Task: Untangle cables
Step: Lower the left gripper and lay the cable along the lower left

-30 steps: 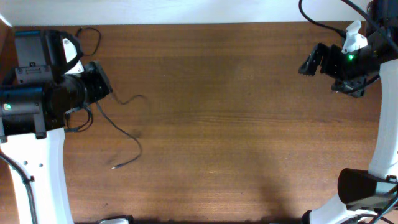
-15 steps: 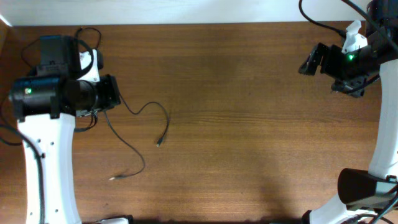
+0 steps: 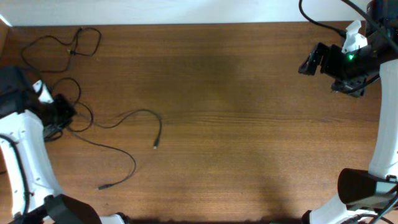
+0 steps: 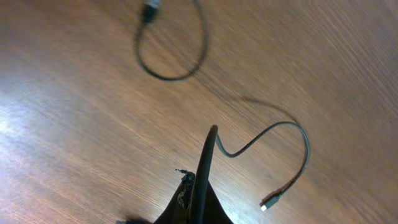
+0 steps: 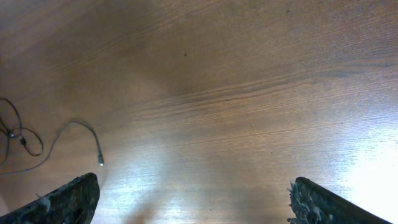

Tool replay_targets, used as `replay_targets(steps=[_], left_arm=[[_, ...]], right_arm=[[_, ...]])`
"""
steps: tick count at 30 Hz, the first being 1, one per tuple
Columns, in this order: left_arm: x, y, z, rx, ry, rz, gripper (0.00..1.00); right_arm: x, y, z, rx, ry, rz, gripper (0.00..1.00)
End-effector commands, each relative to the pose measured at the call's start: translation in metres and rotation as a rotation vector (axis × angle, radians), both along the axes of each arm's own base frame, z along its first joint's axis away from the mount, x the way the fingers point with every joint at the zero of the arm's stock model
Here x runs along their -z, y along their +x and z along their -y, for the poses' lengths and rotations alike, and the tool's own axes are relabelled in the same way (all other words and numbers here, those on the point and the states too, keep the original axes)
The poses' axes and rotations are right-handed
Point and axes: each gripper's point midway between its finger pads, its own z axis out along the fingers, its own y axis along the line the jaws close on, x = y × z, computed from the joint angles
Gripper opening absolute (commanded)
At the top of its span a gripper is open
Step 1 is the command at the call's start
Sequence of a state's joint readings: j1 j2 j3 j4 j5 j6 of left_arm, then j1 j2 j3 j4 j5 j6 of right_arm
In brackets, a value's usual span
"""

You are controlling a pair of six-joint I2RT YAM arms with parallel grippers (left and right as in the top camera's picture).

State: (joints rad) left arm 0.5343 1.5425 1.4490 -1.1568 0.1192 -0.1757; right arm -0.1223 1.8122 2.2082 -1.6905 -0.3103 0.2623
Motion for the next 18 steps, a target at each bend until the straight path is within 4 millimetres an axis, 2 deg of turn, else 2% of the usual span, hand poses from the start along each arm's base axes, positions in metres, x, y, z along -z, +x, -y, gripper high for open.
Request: replay_targets(steps=[1,3,5,9,11,18], left_arm=[[0.003,-0.009,-0.028,-0.077,0.017,0.003,0.00],[0.003,-0.015,-0.043,-0.121,0.023,0.010,0.00],[0.003,-0.020,-0.056,-0.158,0.029,0.018,0.05],[0.005,-0.029,-0.073,-0.210,0.037,0.019,0.04],[0.009,-0.035,-0.082,-0.232,0.071,-0.019,0.00],[0.030,-0.065,-0.121,-0.313,0.253,-0.234,0.00]], right_arm=[[0.004,0.003,0.000,-0.007,-0.009,-0.009,0.98],[0.004,0.003,0.000,-0.007,-0.009,-0.009,0.98],[0.004,0.003,0.000,-0.007,-0.009,-0.008,0.98],[0.004,0.003,0.000,-0.007,-0.009,-0.008,0.98],[0.004,0.003,0.000,-0.007,-0.009,-0.009,0.98],[0.004,0.003,0.000,-0.046,-0.021,0.003,0.98]])
